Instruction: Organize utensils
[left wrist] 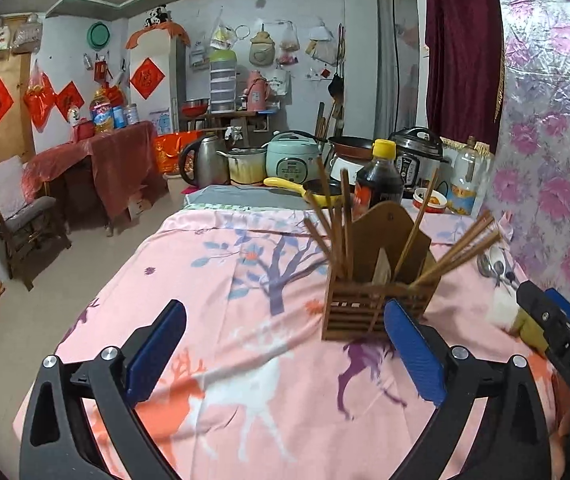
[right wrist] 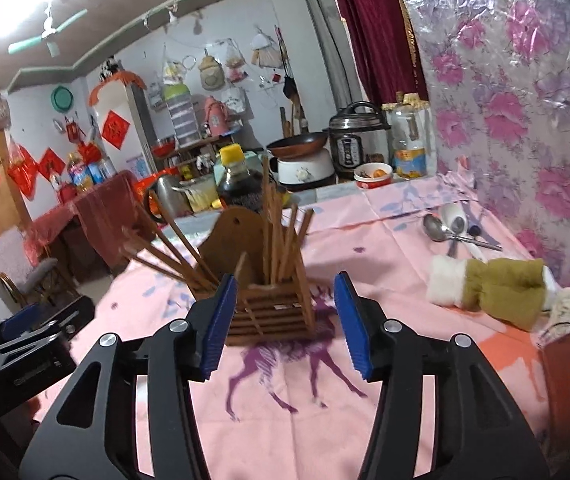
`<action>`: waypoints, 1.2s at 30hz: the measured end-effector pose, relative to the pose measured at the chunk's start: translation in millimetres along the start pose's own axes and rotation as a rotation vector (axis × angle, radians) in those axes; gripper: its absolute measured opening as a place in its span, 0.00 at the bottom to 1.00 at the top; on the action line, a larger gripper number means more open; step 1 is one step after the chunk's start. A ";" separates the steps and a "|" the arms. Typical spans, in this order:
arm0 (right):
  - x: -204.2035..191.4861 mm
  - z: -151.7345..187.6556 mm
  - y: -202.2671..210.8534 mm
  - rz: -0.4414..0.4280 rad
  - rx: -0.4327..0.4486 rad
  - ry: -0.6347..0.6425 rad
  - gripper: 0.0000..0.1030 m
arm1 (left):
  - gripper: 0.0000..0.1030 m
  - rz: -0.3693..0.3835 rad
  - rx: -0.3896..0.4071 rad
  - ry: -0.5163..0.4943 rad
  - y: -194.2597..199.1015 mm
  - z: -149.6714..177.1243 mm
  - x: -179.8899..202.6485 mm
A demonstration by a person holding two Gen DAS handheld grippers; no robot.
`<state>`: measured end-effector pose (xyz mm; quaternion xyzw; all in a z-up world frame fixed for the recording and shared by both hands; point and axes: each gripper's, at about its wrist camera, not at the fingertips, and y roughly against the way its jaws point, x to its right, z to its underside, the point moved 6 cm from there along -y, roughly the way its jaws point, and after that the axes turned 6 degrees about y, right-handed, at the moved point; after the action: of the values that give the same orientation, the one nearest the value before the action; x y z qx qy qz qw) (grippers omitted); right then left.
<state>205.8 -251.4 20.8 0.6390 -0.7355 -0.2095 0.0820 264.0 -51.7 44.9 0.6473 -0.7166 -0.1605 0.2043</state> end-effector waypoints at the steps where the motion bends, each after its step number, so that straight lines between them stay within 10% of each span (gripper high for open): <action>1: -0.2 1.8 3.9 0.001 0.000 0.005 0.54 | 0.95 -0.008 0.007 -0.003 5.1 2.8 -1.5; 14: -19.0 23.5 88.3 0.045 0.123 0.087 0.93 | 0.95 -0.066 0.140 -0.067 96.2 40.8 -2.1; 36: -24.1 75.7 234.5 0.051 0.237 0.120 0.94 | 0.95 -0.056 0.278 0.006 230.9 93.0 -41.9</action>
<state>-32.0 -190.1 53.1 0.6368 -0.7649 -0.0803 0.0550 21.7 12.3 75.0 0.6896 -0.7130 -0.0636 0.1102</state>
